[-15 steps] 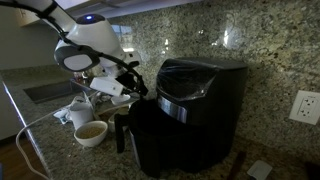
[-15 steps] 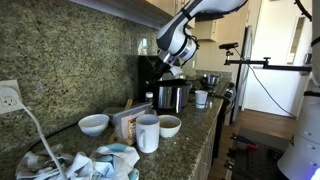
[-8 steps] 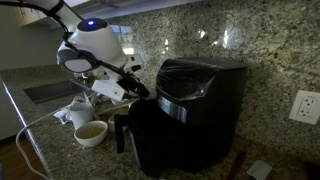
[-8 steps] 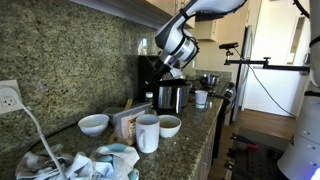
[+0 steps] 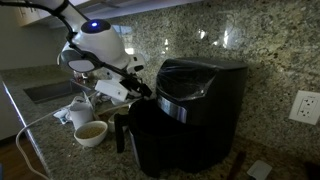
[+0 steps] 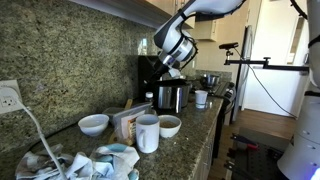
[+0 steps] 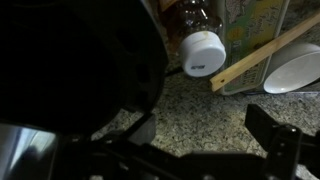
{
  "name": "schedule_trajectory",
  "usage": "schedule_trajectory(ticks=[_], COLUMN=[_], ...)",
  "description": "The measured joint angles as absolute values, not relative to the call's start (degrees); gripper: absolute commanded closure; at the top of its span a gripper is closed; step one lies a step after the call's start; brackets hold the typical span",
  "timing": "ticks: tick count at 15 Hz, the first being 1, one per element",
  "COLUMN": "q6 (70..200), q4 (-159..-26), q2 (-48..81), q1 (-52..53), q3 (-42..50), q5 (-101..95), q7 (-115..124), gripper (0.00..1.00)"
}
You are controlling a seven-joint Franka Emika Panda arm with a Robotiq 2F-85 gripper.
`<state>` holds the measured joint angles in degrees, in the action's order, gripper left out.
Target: Open the air fryer, then pick the bottle and put it in
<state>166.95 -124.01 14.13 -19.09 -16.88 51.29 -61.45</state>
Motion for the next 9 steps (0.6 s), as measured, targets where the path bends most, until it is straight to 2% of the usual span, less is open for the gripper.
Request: schedule_trajectory(ticks=[9], q6=[166.94], q4=[-123.72], q2=[14.51], q1=[-18.71], q3=[-17.44], q5=[50.99], q7=[-61.45], gripper=[0.0])
